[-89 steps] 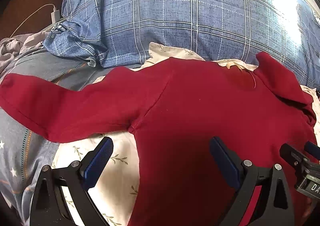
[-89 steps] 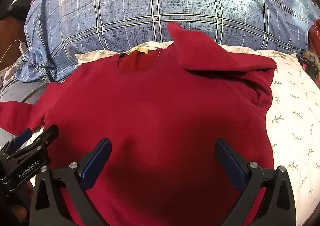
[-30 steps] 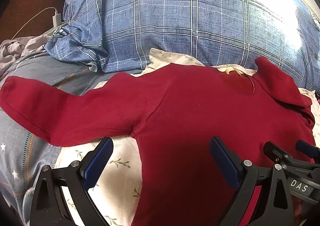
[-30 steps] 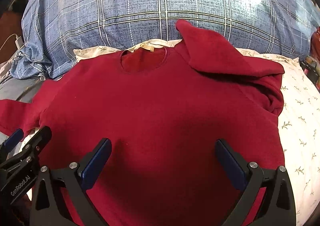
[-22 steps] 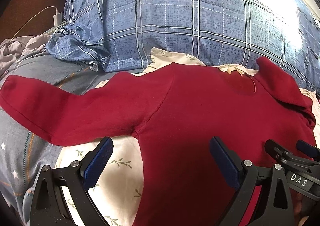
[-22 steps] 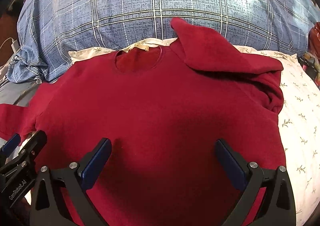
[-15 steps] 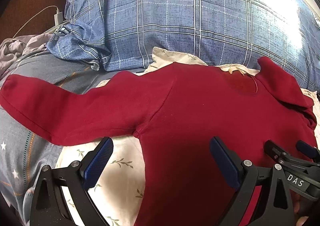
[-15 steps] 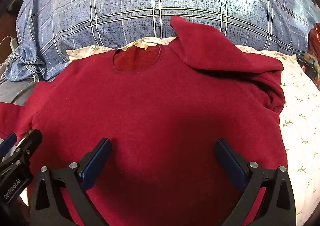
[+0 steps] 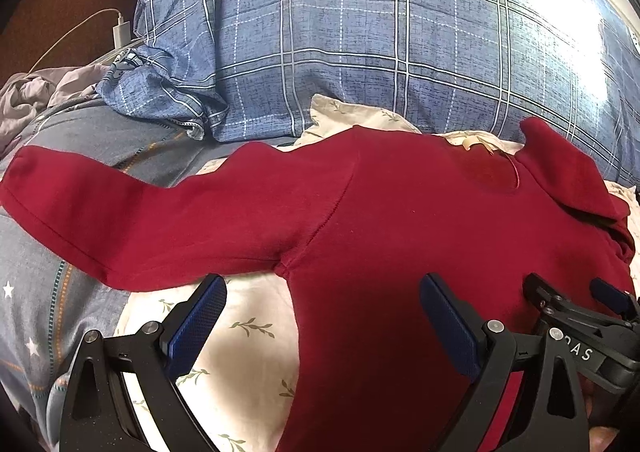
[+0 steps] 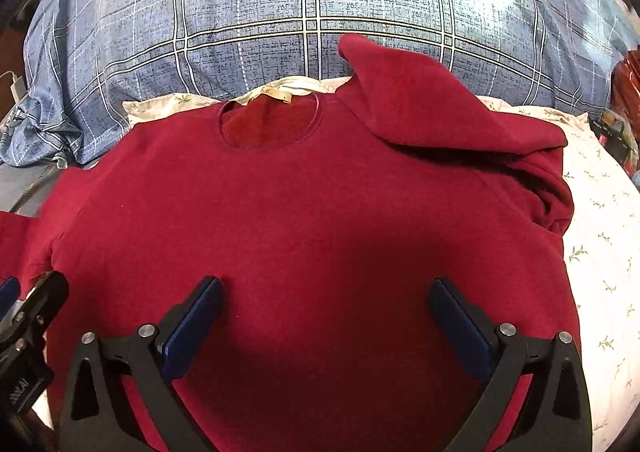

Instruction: Fold small clothes

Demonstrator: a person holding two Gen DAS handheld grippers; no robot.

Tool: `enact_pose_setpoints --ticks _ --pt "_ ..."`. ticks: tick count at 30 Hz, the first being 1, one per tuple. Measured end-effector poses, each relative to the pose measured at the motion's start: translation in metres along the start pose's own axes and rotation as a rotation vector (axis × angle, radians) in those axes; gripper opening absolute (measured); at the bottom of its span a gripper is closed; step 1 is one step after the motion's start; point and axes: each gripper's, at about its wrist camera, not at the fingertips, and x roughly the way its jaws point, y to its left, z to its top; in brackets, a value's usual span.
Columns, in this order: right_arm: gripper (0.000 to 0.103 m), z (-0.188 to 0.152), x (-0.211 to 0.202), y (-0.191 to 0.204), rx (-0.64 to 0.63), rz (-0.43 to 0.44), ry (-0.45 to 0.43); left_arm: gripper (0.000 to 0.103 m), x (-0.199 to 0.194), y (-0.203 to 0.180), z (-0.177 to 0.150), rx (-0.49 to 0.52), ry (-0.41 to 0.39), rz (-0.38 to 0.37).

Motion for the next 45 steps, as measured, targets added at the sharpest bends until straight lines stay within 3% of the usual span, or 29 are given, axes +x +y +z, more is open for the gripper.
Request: enact_pose_setpoints --ticks 13,27,35,41,43,45 --pt "0.103 0.0 0.0 0.003 0.002 -0.02 0.009 0.097 -0.006 0.005 -0.002 -0.012 -0.007 0.012" --pt "0.103 -0.004 -0.029 0.006 0.018 0.055 -0.008 0.097 -0.027 0.025 -0.001 -0.05 -0.049 0.015" --pt "0.103 -0.006 -0.04 0.018 -0.008 0.124 -0.009 0.097 -0.049 0.107 0.012 -0.207 -0.137 0.297" --pt "0.103 -0.002 -0.042 0.021 -0.024 0.137 -0.017 0.097 -0.062 0.155 0.026 -0.312 -0.225 0.608" --pt "0.103 -0.002 -0.04 0.02 -0.019 0.144 -0.01 0.097 -0.056 0.161 0.03 -0.318 -0.208 0.698" --pt "0.103 -0.002 -0.039 0.018 -0.013 0.151 -0.004 0.097 -0.042 0.162 0.032 -0.33 -0.17 0.733"
